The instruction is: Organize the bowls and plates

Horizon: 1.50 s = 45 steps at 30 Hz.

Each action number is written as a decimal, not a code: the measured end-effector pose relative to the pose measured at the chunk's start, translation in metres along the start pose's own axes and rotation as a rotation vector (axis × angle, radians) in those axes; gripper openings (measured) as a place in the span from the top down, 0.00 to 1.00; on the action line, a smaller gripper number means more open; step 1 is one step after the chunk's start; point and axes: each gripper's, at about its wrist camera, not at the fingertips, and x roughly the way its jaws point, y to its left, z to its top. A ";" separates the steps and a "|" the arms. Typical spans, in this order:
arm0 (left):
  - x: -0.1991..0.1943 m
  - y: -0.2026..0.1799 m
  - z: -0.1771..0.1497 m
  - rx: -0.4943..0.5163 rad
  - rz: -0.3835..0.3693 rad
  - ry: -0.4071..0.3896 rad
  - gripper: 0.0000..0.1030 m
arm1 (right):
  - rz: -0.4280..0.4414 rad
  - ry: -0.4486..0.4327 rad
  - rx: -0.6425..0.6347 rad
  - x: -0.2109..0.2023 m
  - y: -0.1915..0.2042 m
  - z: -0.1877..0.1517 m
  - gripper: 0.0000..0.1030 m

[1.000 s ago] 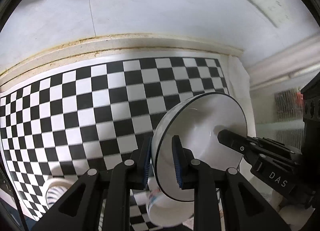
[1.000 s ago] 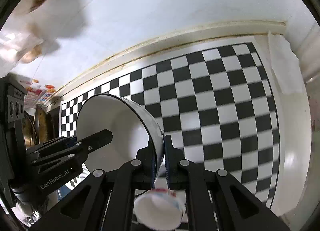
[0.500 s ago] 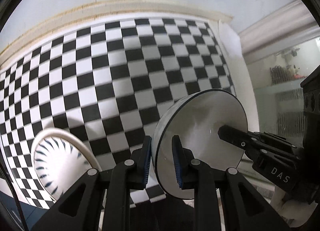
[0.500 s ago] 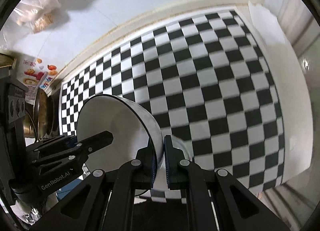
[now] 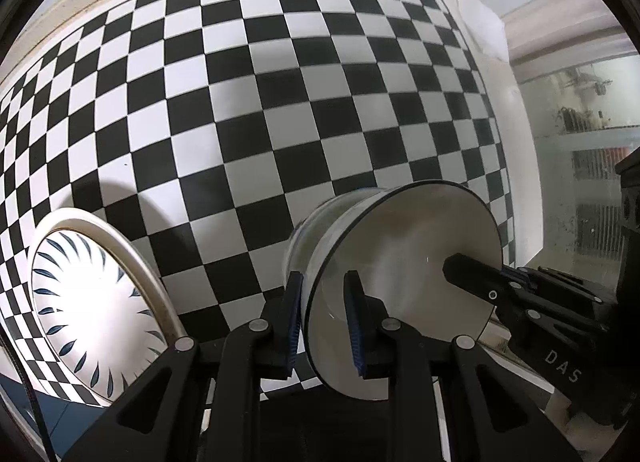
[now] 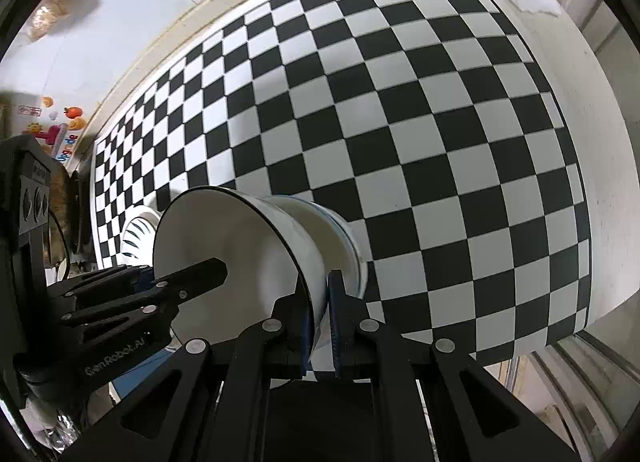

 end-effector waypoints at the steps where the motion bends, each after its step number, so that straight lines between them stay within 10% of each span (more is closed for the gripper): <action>1: 0.002 -0.001 0.000 0.002 0.003 0.004 0.82 | -0.006 0.008 0.001 0.003 -0.002 0.000 0.91; 33: 0.001 0.000 -0.020 0.004 0.073 -0.021 0.82 | -0.028 0.025 -0.012 0.011 -0.006 -0.004 0.90; 45: -0.064 -0.009 -0.087 0.062 0.147 -0.229 0.82 | -0.057 -0.123 -0.128 -0.042 0.036 -0.064 0.90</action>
